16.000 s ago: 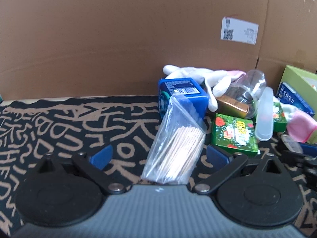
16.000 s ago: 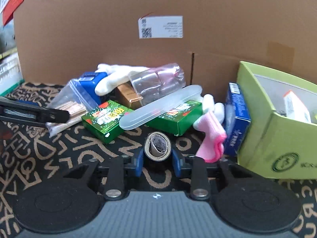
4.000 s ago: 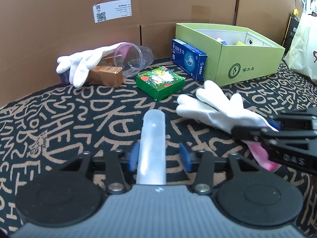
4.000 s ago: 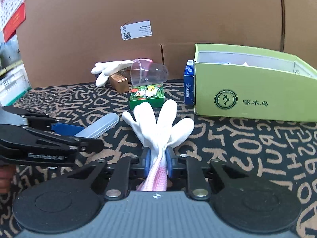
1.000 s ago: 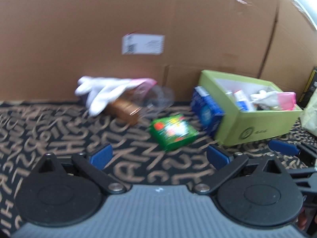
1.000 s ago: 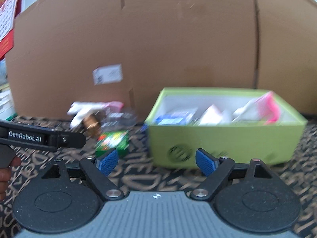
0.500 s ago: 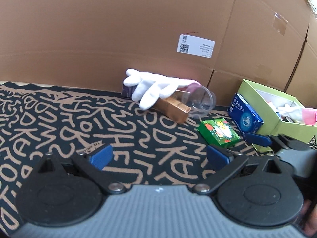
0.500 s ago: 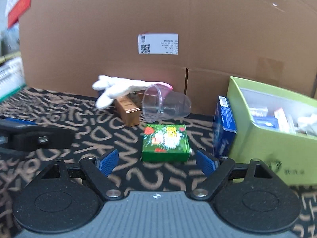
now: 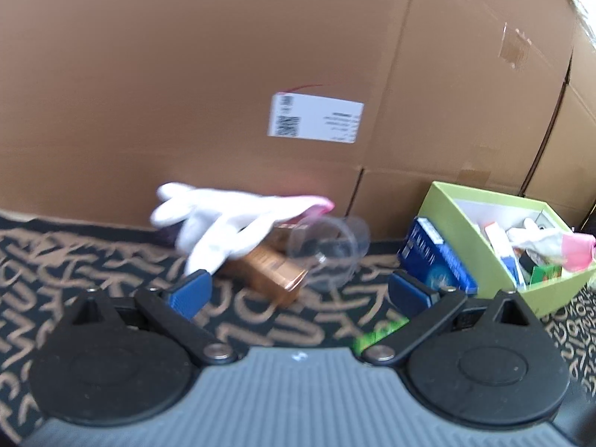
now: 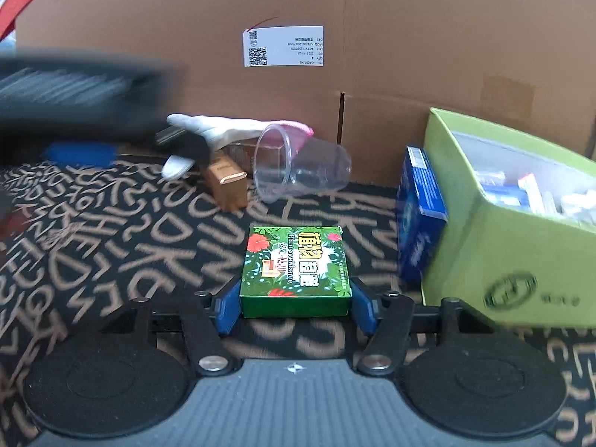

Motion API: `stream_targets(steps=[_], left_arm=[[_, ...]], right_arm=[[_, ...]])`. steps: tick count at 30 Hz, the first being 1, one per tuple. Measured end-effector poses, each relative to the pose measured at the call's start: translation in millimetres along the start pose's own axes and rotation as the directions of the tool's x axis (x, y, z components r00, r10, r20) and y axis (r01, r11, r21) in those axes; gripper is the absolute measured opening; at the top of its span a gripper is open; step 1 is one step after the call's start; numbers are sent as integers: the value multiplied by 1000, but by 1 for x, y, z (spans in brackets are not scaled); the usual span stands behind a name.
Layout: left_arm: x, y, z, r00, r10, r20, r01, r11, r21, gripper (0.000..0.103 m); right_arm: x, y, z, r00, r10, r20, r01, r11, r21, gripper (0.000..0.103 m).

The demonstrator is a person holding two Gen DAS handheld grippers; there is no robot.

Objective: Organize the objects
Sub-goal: 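Grasp the clear plastic cup with the left tool while the right grasps the green box, then carry the plastic cup and green box into the shoebox and release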

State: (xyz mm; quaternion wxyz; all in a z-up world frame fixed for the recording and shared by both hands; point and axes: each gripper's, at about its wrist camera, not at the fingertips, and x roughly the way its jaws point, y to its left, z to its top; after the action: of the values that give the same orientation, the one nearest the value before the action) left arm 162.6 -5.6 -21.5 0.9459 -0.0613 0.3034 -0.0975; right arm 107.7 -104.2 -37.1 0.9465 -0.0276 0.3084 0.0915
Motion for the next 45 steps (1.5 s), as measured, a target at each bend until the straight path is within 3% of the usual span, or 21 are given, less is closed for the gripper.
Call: stream_targets(steps=[6, 9, 13, 14, 24, 27, 30, 31, 35, 45], left_arm=[[57, -24, 19, 997, -11, -76, 11, 1000, -5, 86], [76, -30, 23, 994, -25, -109, 22, 999, -27, 68], [88, -38, 20, 983, -71, -167, 74, 997, 7, 12], [87, -39, 17, 981, -80, -177, 85, 996, 16, 7], [2, -29, -40, 967, -148, -206, 181, 972, 150, 5], [-33, -20, -61, 961, -183, -207, 215, 966, 143, 5], [-52, -14, -74, 965, -193, -179, 215, 970, 111, 14], [-57, -13, -76, 970, -181, -163, 200, 974, 109, 22], [-53, -17, -76, 976, -163, -142, 177, 980, 90, 37], [-37, -21, -76, 982, -117, -147, 131, 987, 92, 33]], right_arm=[[-31, -9, -21, 1000, 16, 20, -18, 997, 76, 64], [-37, -11, -27, 1000, 20, 24, -22, 995, 98, 64], [-39, -12, -29, 999, 24, 30, -28, 994, 108, 64], [-39, -12, -29, 999, 26, 31, -30, 993, 111, 64], [-60, -24, -45, 998, 44, 40, -49, 990, 130, 64], [-72, -26, -55, 999, 34, 29, -37, 993, 113, 64], [-79, -25, -61, 1000, 14, 25, -17, 995, 95, 66], [-80, -24, -62, 1000, 9, 25, -11, 996, 91, 66], [-79, -23, -60, 1000, 10, 30, -12, 996, 88, 69], [-69, -23, -56, 1000, -5, 17, 4, 997, 72, 72]])
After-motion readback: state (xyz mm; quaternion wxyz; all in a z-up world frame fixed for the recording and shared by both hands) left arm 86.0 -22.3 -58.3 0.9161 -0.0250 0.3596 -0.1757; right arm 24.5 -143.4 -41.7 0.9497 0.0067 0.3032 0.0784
